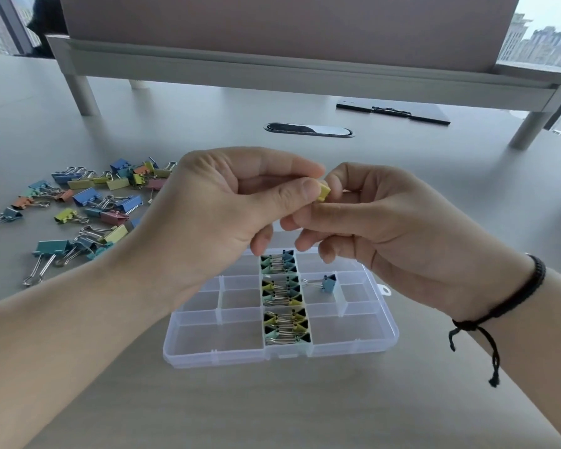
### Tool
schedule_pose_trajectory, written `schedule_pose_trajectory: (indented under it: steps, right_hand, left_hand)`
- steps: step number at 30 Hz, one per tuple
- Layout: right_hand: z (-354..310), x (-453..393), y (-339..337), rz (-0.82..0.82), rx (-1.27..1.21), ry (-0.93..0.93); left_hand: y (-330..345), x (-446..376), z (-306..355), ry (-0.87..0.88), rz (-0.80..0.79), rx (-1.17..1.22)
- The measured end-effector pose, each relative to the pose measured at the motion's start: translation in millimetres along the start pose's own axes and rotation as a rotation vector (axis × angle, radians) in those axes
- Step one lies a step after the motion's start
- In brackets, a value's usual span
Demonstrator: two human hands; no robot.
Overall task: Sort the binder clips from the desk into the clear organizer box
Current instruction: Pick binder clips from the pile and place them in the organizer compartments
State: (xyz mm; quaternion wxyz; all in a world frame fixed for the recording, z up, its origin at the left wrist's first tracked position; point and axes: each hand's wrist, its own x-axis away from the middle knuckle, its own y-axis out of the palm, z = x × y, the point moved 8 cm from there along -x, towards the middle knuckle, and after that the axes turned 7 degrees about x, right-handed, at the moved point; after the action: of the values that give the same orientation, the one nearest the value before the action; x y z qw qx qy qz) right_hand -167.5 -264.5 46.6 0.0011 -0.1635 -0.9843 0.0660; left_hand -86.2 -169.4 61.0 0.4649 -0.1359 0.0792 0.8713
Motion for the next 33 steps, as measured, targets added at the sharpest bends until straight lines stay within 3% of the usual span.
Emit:
schedule_pose_trajectory:
  steps: [3,7,10,15,23,33]
  right_hand:
    - [0,-2,-3,-0.011,0.004,0.0]
    - [-12,-1,-10,-0.029,0.336,-0.087]
    - [-16,2,-9,-0.093,0.627,-0.076]
    - [-2,4,-7,-0.139,0.887,0.025]
    - [-1,8,-4,-0.155,1.038,0.044]
    - [4,6,0,-0.084,1.092,0.006]
  left_hand:
    - [-5,0,6,0.079,0.028,-0.078]
    - [-9,1,18,0.205,0.037,-0.406]
    - [2,3,13,0.149,-0.08,-0.471]
    - [24,13,1,0.147,-0.278,-0.708]
    - [34,19,2,0.245,-0.357,-0.796]
    - [30,15,-8,0.114,-0.306,-0.798]
